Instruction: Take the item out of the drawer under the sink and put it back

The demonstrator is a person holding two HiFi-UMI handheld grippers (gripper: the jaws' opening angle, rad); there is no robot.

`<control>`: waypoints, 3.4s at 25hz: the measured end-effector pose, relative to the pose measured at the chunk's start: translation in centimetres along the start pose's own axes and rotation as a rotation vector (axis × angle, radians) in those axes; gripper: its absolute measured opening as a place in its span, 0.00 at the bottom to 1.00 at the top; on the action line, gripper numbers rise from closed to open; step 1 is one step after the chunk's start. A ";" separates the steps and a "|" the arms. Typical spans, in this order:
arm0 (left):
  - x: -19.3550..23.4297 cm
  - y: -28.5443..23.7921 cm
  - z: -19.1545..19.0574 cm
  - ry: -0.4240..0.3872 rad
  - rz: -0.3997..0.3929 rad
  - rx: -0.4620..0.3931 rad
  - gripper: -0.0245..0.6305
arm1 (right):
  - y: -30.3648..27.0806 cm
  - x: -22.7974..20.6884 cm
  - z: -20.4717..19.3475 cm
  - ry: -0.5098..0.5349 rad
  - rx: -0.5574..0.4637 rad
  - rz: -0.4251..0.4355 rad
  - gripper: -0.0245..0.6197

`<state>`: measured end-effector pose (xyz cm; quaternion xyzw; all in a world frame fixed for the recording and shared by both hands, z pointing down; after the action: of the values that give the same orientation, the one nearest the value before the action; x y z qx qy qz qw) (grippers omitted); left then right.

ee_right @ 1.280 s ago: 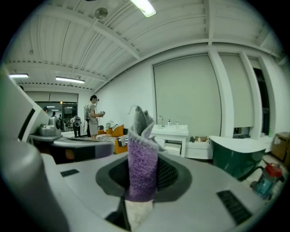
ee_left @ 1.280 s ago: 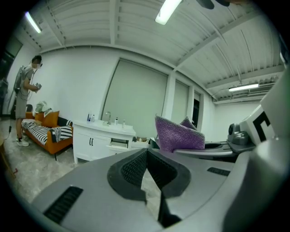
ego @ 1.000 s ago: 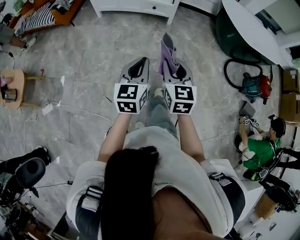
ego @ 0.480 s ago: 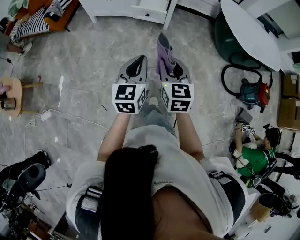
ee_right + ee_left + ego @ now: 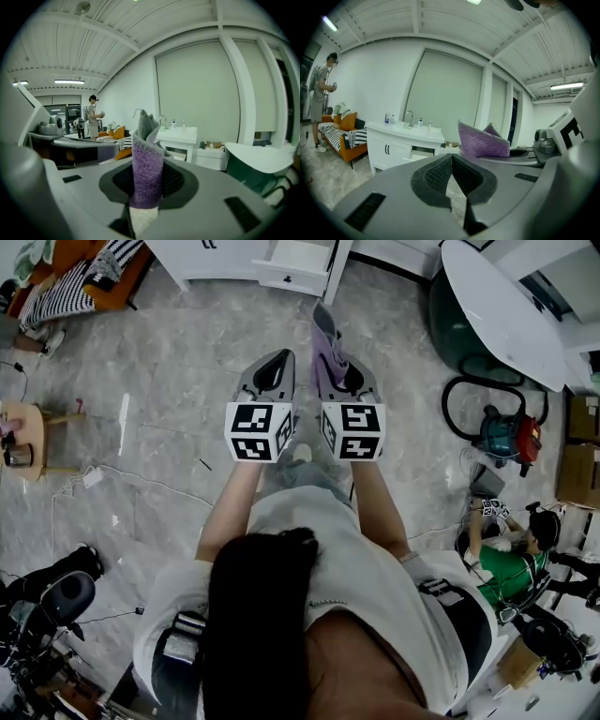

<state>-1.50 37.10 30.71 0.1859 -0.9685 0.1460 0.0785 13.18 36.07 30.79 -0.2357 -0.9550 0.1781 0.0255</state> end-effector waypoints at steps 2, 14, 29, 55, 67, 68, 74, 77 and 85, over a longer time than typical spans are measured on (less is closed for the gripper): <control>-0.3 -0.9 0.2 -0.002 0.004 0.001 0.04 | -0.4 -0.7 0.1 0.002 0.002 0.008 0.20; 0.0 -3.7 0.6 0.011 0.034 0.011 0.04 | -2.3 -2.9 0.7 0.006 0.006 0.021 0.20; 0.1 -6.9 1.0 -0.012 -0.007 0.018 0.04 | -4.2 -4.8 1.0 0.023 0.011 -0.002 0.20; 11.6 -20.7 5.4 0.010 -0.033 0.072 0.04 | -20.5 -7.4 5.9 0.000 0.058 -0.052 0.20; 18.4 -27.3 8.2 0.017 -0.074 0.112 0.04 | -29.5 -7.4 8.8 -0.017 0.093 -0.083 0.20; 18.8 -27.8 8.5 0.016 -0.080 0.113 0.04 | -30.0 -7.4 9.0 -0.014 0.095 -0.087 0.20; 21.1 -30.2 9.9 0.051 -0.132 0.108 0.04 | -33.0 -7.9 9.5 -0.044 0.113 -0.100 0.20; 22.3 -31.2 10.5 0.037 -0.140 0.111 0.04 | -34.4 -8.0 10.0 -0.051 0.112 -0.118 0.20; 24.0 -32.5 11.0 0.029 -0.154 0.110 0.04 | -36.1 -7.8 10.7 -0.051 0.111 -0.142 0.20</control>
<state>-12.15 -3.30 33.52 0.2618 -0.9406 0.1952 0.0934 2.73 -0.83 33.75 -0.1609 -0.9584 0.2342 0.0267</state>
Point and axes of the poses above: the fingertips, and each gripper's own axes: y backward along the fingers, x to its left, z out of its top, the point moved 9 cm from there along y, backward along the fingers
